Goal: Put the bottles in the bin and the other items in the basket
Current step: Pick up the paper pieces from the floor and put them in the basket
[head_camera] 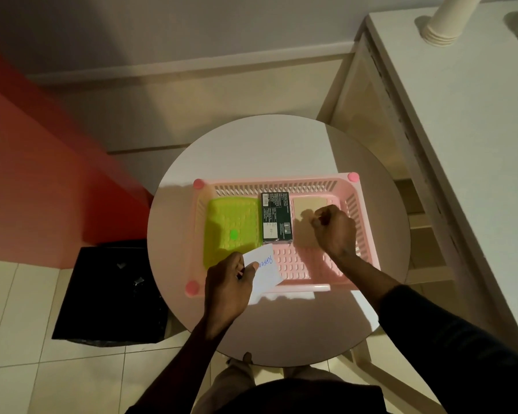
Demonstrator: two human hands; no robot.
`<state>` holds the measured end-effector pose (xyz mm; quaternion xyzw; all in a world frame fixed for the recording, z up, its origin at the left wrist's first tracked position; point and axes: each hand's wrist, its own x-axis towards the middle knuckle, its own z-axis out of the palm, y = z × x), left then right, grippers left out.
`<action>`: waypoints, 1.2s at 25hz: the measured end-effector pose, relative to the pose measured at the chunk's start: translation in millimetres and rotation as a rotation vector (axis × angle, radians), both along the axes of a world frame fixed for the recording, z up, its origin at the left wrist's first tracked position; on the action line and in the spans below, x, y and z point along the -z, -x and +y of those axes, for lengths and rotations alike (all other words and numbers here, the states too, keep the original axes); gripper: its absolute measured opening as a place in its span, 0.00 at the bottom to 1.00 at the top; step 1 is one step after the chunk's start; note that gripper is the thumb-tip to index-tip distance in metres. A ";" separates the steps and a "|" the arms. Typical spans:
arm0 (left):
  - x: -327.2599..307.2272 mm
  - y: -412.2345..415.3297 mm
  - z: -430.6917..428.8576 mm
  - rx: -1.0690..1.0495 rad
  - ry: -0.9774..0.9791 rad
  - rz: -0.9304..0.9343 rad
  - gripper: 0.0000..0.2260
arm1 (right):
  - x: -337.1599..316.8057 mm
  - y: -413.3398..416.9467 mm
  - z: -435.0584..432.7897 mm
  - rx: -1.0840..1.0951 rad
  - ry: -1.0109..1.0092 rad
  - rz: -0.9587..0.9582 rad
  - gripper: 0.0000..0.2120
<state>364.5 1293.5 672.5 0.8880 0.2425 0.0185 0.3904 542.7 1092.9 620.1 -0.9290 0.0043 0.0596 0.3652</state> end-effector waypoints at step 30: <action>39.5 50.7 39.3 0.003 -0.255 0.280 0.53 | -2.8 32.9 22.6 -0.710 0.276 -0.113 0.15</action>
